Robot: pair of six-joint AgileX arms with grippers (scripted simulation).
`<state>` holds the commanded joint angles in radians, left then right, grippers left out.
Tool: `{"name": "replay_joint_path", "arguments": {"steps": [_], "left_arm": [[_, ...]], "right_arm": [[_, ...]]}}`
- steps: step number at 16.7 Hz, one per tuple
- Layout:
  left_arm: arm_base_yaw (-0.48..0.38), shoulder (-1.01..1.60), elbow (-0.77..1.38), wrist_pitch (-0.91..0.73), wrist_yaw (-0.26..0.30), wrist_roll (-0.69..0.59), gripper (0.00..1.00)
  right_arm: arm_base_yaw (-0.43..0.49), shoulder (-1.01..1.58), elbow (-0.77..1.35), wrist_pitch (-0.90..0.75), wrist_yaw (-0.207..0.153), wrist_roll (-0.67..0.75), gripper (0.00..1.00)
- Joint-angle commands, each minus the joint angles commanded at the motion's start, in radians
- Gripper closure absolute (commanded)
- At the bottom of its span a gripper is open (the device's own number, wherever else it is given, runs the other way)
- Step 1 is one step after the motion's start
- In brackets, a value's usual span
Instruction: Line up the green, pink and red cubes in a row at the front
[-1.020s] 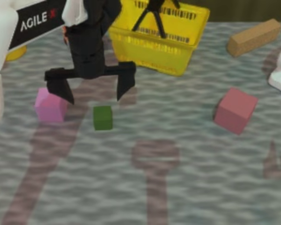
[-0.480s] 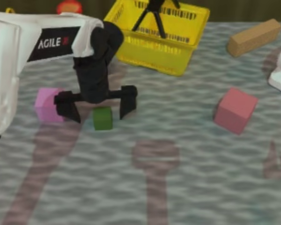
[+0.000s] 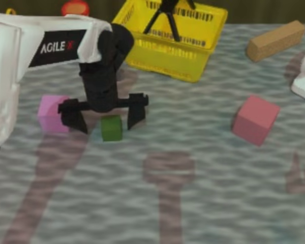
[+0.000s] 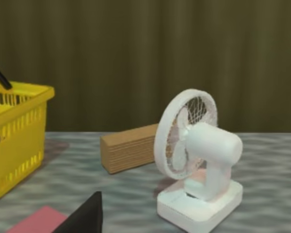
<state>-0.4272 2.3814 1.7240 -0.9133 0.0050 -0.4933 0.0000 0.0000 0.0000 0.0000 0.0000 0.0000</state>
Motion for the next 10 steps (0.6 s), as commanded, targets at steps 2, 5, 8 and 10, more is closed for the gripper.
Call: {"name": "replay_joint_path", "arguments": {"steps": [2, 5, 8, 10], "left_arm": [[0.000, 0.000, 0.000, 0.000, 0.000, 0.000, 0.38], [0.000, 0.000, 0.000, 0.000, 0.000, 0.000, 0.60], [0.000, 0.000, 0.000, 0.000, 0.000, 0.000, 0.83], [0.000, 0.000, 0.000, 0.000, 0.000, 0.000, 0.98]], "right_arm": [[0.000, 0.000, 0.000, 0.000, 0.000, 0.000, 0.00], [0.000, 0.000, 0.000, 0.000, 0.000, 0.000, 0.00], [0.000, 0.000, 0.000, 0.000, 0.000, 0.000, 0.00], [0.000, 0.000, 0.000, 0.000, 0.000, 0.000, 0.00]]}}
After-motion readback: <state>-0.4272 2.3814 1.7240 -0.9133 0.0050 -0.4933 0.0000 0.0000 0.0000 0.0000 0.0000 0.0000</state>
